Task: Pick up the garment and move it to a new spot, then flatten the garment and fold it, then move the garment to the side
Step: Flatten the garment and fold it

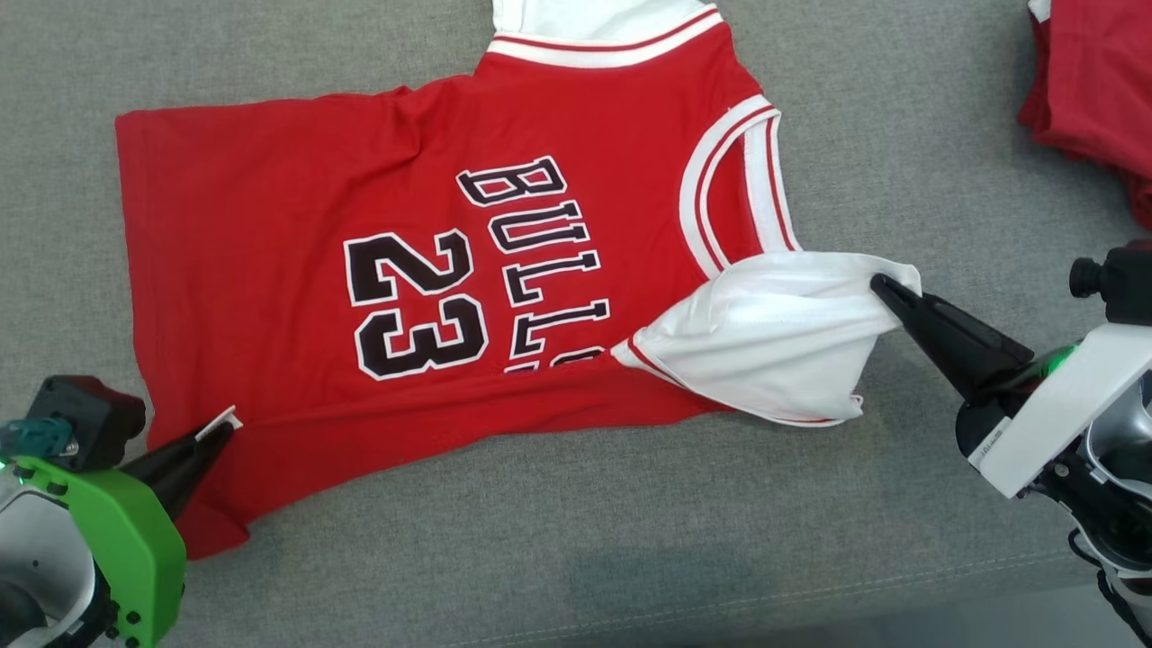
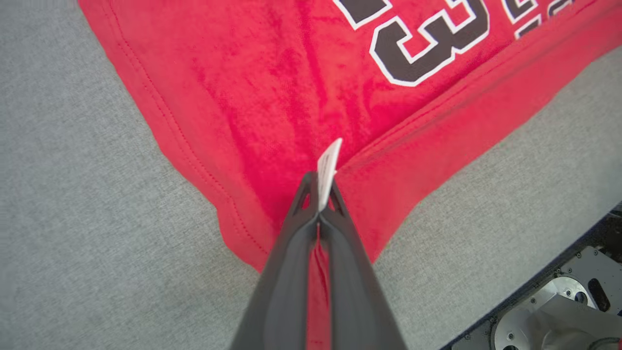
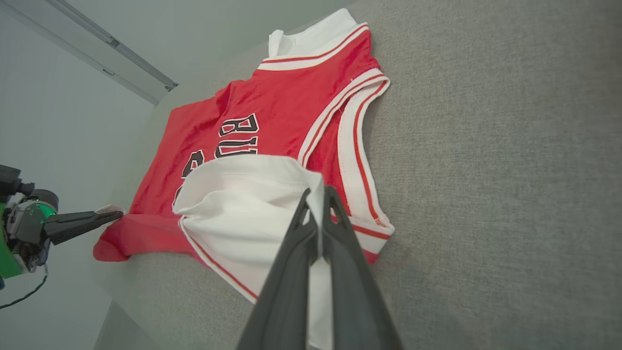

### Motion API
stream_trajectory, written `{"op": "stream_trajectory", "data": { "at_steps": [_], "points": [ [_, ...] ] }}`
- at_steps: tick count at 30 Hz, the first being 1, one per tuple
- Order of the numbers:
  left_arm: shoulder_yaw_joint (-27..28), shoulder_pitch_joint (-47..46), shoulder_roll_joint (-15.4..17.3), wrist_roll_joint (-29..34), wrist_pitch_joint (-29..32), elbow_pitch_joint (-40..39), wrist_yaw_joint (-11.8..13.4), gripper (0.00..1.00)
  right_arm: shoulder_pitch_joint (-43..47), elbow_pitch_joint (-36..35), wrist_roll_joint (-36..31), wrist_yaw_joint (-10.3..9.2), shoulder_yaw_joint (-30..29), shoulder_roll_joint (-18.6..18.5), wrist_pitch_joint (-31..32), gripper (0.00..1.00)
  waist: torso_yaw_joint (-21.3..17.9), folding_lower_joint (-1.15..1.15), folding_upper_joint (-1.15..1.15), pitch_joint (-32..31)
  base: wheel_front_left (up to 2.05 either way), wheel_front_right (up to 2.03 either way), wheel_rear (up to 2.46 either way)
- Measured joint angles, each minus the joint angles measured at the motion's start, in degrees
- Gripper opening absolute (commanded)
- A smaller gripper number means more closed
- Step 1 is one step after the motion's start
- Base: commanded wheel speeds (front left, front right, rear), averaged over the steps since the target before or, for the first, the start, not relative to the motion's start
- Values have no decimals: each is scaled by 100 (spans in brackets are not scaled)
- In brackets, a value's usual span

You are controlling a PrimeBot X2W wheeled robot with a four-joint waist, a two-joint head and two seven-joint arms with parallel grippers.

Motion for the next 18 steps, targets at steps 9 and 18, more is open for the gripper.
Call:
{"op": "stream_trajectory", "data": {
  "at_steps": [9, 18],
  "points": [
    [-35, -596, 122, -254, 482, -38, -92, 0, -666, 189, -146, 35, 142, 107, 57, 0, 36, 0, 0, 515, 0, 0, 0],
    [-235, -988, -29, -401, 616, 289, -134, 28, -995, 664, -300, 132, 331, 288, 47, 8, 34, 0, 0, 613, 0, 0, 0]
  ]
}}
